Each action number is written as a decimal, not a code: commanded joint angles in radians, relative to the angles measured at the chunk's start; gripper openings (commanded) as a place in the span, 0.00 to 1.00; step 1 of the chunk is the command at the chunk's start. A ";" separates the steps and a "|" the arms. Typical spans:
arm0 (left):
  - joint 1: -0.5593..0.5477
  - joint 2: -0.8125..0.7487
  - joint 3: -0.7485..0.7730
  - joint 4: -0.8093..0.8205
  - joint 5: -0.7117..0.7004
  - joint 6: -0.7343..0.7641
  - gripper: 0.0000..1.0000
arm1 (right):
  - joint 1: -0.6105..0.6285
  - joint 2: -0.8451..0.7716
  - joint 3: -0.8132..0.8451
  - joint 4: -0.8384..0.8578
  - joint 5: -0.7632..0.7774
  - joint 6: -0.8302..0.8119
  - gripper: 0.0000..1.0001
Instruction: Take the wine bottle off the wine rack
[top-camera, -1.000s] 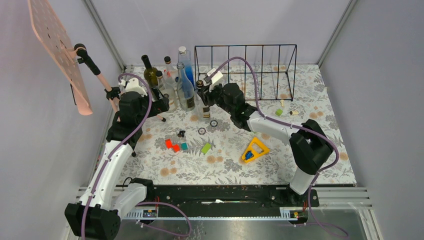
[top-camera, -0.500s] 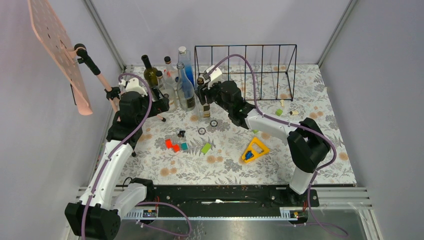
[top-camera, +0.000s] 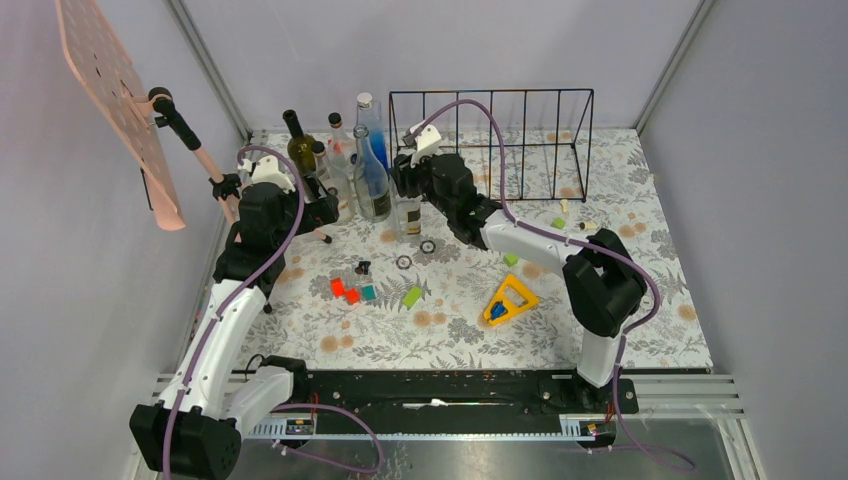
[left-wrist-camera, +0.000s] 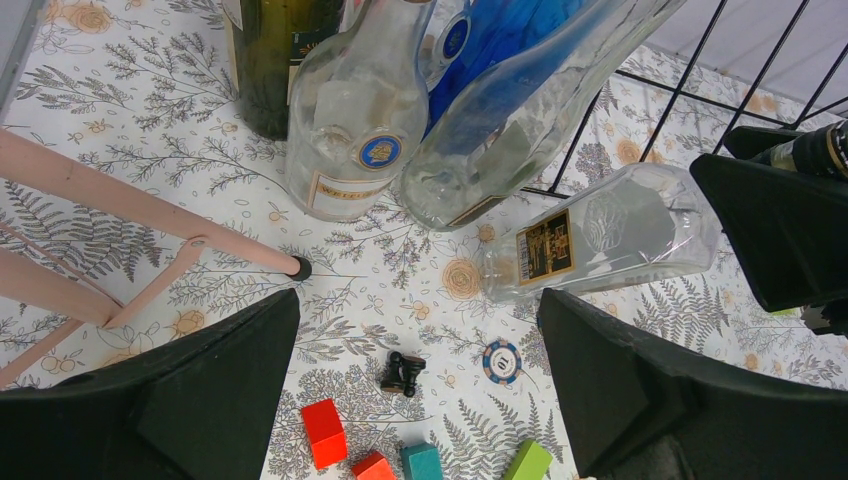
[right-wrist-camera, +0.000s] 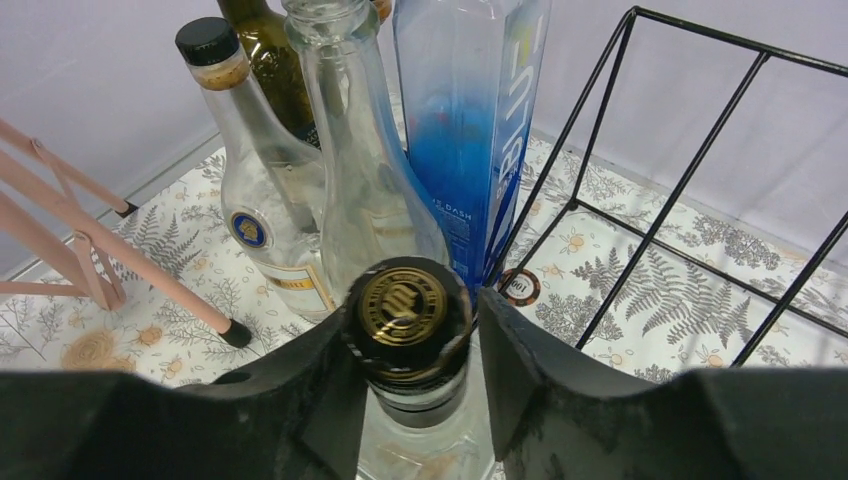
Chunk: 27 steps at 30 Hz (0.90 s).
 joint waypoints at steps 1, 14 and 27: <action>0.005 0.001 0.007 0.028 0.000 0.015 0.99 | 0.008 -0.007 0.034 0.034 0.015 0.030 0.39; 0.005 -0.008 0.003 0.042 0.006 0.014 0.99 | 0.008 -0.182 0.091 -0.048 0.028 0.017 0.00; 0.005 -0.037 0.019 0.034 0.010 0.012 0.99 | 0.007 -0.524 -0.202 -0.152 0.139 -0.082 0.00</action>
